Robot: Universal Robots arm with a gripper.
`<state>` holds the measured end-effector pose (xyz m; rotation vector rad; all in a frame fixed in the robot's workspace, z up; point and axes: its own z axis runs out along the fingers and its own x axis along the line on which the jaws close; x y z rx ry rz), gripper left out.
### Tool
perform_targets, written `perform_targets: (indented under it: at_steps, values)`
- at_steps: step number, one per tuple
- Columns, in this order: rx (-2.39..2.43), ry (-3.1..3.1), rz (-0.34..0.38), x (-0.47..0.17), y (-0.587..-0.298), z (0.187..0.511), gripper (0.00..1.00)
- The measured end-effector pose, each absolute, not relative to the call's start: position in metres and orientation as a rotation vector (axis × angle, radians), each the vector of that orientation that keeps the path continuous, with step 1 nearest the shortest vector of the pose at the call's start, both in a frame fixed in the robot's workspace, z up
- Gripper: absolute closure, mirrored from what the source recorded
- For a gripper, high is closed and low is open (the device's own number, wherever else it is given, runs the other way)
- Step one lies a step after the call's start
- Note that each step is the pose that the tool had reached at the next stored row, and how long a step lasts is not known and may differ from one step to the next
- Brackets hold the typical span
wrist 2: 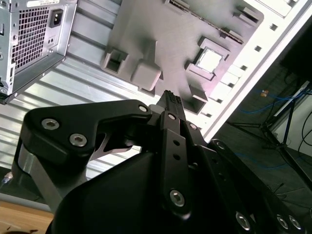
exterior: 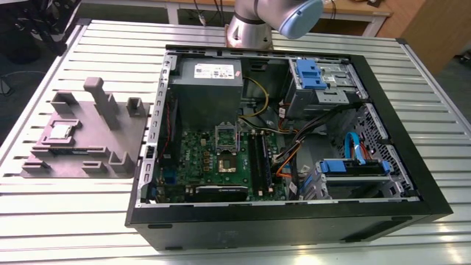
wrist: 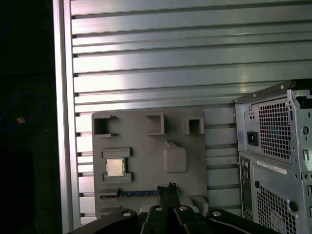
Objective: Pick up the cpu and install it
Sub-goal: 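Reach for the cpu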
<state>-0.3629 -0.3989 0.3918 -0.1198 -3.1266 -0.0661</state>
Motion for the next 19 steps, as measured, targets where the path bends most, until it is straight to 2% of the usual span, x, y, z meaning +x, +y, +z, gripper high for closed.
perform_targets:
  at_steps: [19]
  values:
    - [-0.12, -3.127, -0.066, -0.3703, -0.3989, 0.3917, 0.9]
